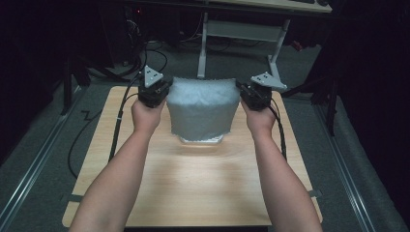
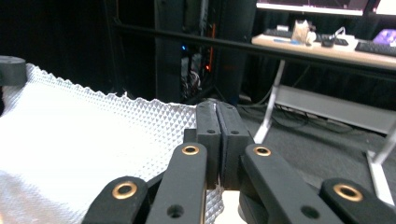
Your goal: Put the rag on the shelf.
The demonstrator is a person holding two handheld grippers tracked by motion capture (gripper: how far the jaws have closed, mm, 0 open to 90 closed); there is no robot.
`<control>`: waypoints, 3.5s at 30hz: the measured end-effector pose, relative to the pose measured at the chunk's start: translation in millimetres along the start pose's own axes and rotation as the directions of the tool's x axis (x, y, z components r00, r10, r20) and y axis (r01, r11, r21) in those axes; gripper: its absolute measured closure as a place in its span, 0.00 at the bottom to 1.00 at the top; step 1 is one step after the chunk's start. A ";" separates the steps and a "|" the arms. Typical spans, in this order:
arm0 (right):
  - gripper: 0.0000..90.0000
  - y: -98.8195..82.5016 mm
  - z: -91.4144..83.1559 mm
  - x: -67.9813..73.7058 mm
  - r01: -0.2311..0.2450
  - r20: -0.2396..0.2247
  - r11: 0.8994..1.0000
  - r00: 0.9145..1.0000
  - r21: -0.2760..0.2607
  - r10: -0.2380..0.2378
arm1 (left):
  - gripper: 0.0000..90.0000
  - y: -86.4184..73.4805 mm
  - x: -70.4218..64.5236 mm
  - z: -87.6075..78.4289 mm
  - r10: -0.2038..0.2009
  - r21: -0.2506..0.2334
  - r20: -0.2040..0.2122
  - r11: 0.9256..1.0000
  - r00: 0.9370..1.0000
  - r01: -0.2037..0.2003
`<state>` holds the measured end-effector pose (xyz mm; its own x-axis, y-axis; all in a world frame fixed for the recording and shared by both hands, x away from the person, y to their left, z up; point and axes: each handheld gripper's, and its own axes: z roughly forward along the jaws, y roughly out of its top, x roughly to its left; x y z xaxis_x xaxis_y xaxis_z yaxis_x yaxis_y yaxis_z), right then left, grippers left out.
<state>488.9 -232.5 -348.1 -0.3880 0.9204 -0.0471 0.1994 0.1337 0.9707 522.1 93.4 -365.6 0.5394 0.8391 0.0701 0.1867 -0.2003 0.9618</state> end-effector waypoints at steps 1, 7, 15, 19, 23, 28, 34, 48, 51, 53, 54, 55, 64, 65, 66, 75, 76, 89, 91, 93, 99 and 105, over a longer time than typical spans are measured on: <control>0.99 0.0 0.0 0.0 0.000 0.000 1.000 1.000 0.000 0.000 | 1.00 0.0 0.0 0.0 0.000 0.000 0.000 1.000 1.000 0.000; 0.99 -22.0 21.7 -8.9 -0.025 -0.005 0.995 1.000 0.097 0.026 | 1.00 -31.3 5.2 20.8 -0.068 0.130 0.066 0.990 0.996 0.059; 0.99 -53.1 27.3 -12.0 -0.058 -0.027 0.986 0.998 0.155 0.063 | 1.00 -57.7 4.7 19.5 -0.101 0.163 0.126 0.983 0.987 0.080; 0.99 -63.3 27.2 -9.8 -0.062 -0.036 0.985 0.997 0.164 0.069 | 1.00 -65.6 5.3 18.2 -0.128 0.177 0.144 0.979 0.981 0.101; 0.99 -74.8 25.3 -7.1 -0.067 -0.042 0.983 0.996 0.173 0.075 | 1.00 -79.1 3.5 17.8 -0.156 0.196 0.170 0.973 0.973 0.122; 0.99 -90.0 23.2 -5.6 -0.078 -0.049 0.978 0.995 0.192 0.089 | 1.00 -96.7 -1.0 20.4 -0.174 0.225 0.189 0.966 0.967 0.129; 0.99 -102.5 22.5 -4.7 -0.088 -0.048 0.975 0.994 0.204 0.100 | 1.00 -107.8 -4.2 19.1 -0.186 0.223 0.192 0.965 0.964 0.142; 0.99 -119.6 26.1 -1.1 -0.107 -0.041 0.967 0.992 0.231 0.119 | 1.00 -119.8 -7.6 17.2 -0.182 0.239 0.187 0.962 0.965 0.136; 0.99 -122.7 26.1 -1.4 -0.107 -0.040 0.966 0.992 0.236 0.120 | 0.99 -119.4 -8.3 17.0 -0.181 0.241 0.185 0.961 0.966 0.134; 0.99 -123.5 26.2 -1.4 -0.108 -0.039 0.965 0.992 0.239 0.121 | 0.99 -119.2 -8.4 16.8 -0.181 0.241 0.185 0.961 0.966 0.134; 0.97 -124.1 26.7 -1.5 -0.111 -0.037 0.964 0.992 0.242 0.123 | 0.99 -118.9 -8.5 16.3 -0.182 0.243 0.184 0.961 0.966 0.134; 0.95 -124.0 26.9 -1.6 -0.115 -0.037 0.963 0.991 0.244 0.128 | 0.99 -118.9 -8.1 15.9 -0.184 0.242 0.182 0.961 0.966 0.138; 0.77 -113.4 19.9 -8.0 -0.115 -0.010 0.969 0.993 0.217 0.120 | 0.75 -114.0 8.7 1.9 -0.223 0.204 0.112 0.959 0.968 0.197; 0.76 -111.9 18.9 -9.1 -0.114 -0.007 0.970 0.993 0.214 0.118 | 0.74 -114.0 8.7 1.9 -0.223 0.204 0.112 0.959 0.968 0.197; 0.75 -109.7 17.4 -11.1 -0.114 -0.006 0.971 0.993 0.211 0.118 | 0.72 -111.6 13.1 -3.5 -0.226 0.191 0.098 0.960 0.969 0.204; 0.66 -99.4 5.0 -19.1 -0.117 0.020 0.975 0.993 0.188 0.115 | 0.66 -106.2 25.8 -21.9 -0.219 0.167 0.070 0.964 0.973 0.205; 0.65 -97.5 2.2 -20.6 -0.110 0.023 0.977 0.994 0.185 0.107 | 0.65 -105.4 28.7 -26.4 -0.212 0.169 0.064 0.965 0.975 0.199; 0.57 -94.8 -11.8 -22.9 -0.091 0.048 0.975 0.995 0.203 0.083 | 0.60 -111.3 43.0 -45.4 -0.225 0.152 0.018 0.964 0.974 0.219; 0.56 -94.3 -12.6 -22.6 -0.088 0.052 0.975 0.996 0.206 0.079 | 0.60 -112.0 43.4 -47.2 -0.221 0.158 0.017 0.964 0.975 0.216; 0.56 -94.0 -13.9 -22.1 -0.081 0.051 0.975 0.996 0.208 0.072 | 0.60 -112.7 42.7 -50.5 -0.217 0.154 0.018 0.965 0.976 0.212; 0.52 -99.4 -30.5 -14.6 -0.067 0.033 0.978 0.998 0.196 0.062 | 0.57 -119.9 39.6 -66.1 -0.224 0.153 0.023 0.964 0.974 0.218; 0.45 -121.4 -63.2 -0.4 -0.011 0.008 0.979 1.000 0.204 0.009 | 0.55 -144.2 26.5 -94.7 -0.231 0.162 0.034 0.961 0.972 0.223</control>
<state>408.0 -272.4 -451.0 -0.3789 0.9246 -0.0400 0.3830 0.1960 0.9027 431.6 192.4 -477.3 0.5092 0.8450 -0.1634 0.4330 -0.0875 0.8971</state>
